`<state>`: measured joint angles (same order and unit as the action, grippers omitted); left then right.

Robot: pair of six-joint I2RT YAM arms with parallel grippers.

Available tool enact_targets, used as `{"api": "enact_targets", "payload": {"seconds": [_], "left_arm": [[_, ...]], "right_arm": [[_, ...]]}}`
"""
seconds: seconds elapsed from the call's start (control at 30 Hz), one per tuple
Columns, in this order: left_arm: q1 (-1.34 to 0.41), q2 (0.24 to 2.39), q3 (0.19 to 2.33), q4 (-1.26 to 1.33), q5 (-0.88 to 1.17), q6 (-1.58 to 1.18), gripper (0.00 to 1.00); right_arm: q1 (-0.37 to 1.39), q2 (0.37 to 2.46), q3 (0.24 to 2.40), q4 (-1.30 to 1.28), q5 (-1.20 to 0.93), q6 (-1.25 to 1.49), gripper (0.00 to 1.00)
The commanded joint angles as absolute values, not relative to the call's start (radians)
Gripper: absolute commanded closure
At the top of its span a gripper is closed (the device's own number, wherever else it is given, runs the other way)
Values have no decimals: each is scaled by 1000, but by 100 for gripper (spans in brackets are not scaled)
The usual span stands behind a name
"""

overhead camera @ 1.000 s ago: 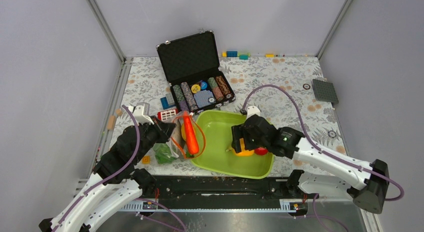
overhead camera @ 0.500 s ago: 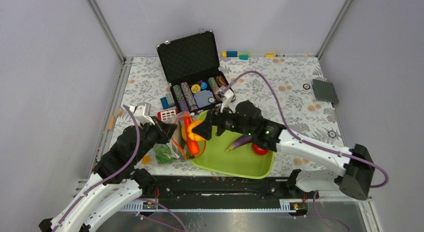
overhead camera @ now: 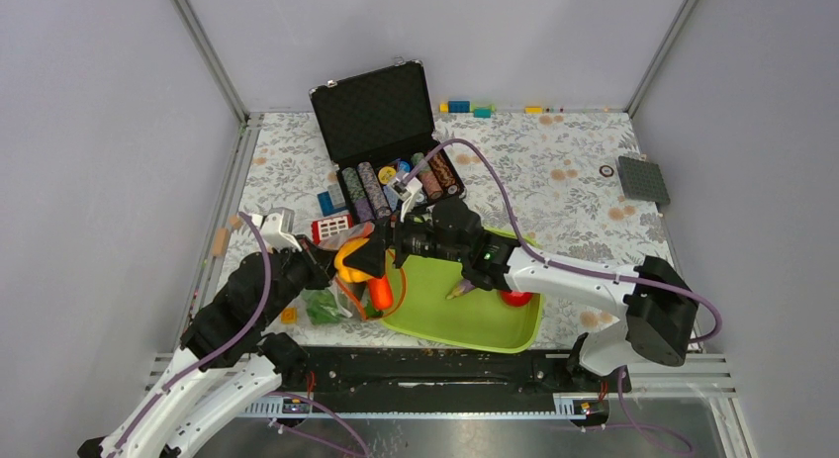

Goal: Place the food in the zip-top bag and seal the zipper
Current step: Place the fake vegetable in the zipper food storage bag.

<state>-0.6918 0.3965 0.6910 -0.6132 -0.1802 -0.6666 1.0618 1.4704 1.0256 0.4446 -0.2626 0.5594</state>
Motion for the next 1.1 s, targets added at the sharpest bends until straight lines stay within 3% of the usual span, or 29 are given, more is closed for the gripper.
{"api": "enact_targets", "payload": {"seconds": [0.0, 0.4, 0.7, 1.07], "left_arm": [[-700, 362, 737, -520, -105, -713, 100], [-700, 346, 750, -548, -140, -715, 100], [-700, 365, 766, -509, -82, -722, 100], [-701, 349, 765, -501, -96, -732, 100]], "right_arm": [[1077, 1524, 1023, 507, -280, 500, 20], [1117, 1534, 975, 485, -172, 333, 17], [1243, 1578, 1002, 476, -34, 38, 13], [1254, 1532, 891, 511, -85, -131, 15]]}}
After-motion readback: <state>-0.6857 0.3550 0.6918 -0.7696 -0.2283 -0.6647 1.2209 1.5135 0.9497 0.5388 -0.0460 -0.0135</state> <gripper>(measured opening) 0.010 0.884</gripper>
